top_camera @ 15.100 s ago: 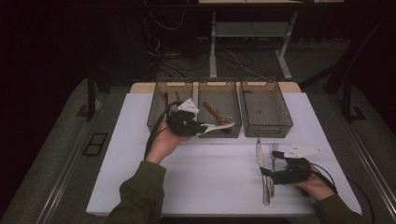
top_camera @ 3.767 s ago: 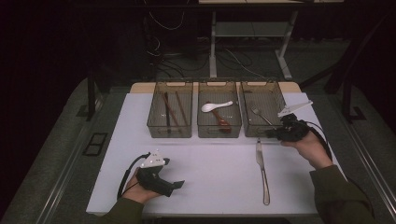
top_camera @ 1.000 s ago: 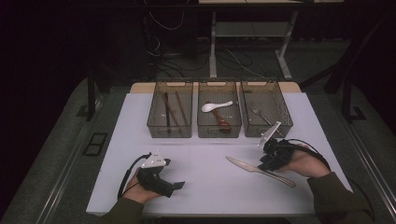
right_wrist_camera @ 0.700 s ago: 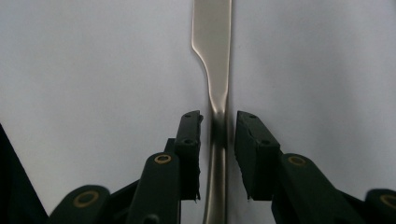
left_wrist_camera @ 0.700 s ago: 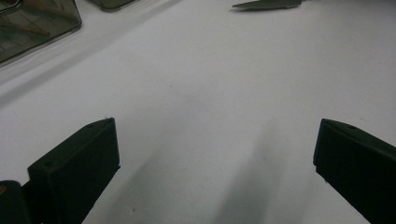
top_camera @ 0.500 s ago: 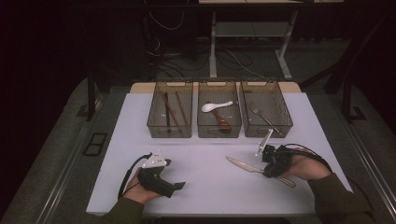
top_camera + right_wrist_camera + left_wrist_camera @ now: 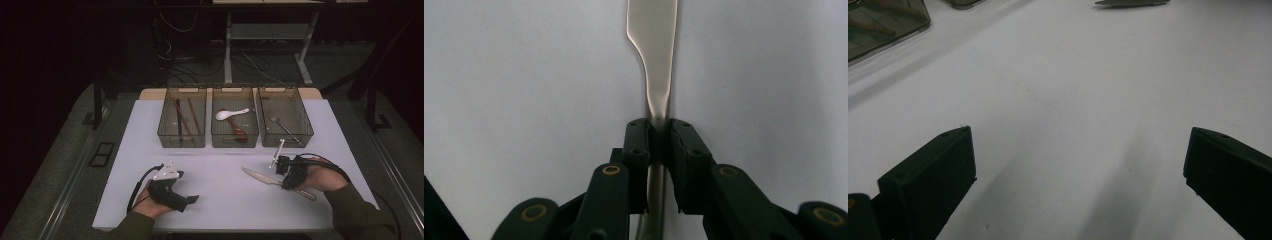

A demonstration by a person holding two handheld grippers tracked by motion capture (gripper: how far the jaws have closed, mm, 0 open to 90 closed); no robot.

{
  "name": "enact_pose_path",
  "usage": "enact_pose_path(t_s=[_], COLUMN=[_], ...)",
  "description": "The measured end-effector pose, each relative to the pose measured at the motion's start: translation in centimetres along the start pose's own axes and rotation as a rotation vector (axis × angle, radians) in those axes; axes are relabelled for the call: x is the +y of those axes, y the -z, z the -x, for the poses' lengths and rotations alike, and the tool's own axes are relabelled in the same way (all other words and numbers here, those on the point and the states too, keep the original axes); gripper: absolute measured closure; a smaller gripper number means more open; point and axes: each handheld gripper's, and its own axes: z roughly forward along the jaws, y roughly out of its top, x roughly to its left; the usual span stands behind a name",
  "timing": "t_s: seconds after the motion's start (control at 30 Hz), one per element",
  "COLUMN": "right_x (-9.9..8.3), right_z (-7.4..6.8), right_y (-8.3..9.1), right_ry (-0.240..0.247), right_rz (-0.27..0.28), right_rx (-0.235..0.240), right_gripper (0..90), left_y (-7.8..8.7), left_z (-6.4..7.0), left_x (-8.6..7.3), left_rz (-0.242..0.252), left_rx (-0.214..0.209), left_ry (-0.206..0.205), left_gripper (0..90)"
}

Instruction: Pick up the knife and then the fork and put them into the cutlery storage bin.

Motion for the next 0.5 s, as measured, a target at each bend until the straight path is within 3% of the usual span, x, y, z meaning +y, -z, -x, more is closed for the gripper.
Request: enact_pose_path(t_s=[0.27,0.5], right_x=[0.42,-0.11], right_z=[-0.06,0.54], right_y=[-0.01,0.05], right_ry=[0.02,0.003], right_rz=[-0.031,0.01], right_rx=[-0.007,0.036], right_gripper=[79.6,79.9], left_y=[-0.03,0.08], left_z=[-0.01,-0.06], left_x=[0.0,-0.02], left_rz=[-0.001,0.002], left_rx=[0.0,0.001], left_ry=[0.0,0.003], left_gripper=[0.0,0.0])
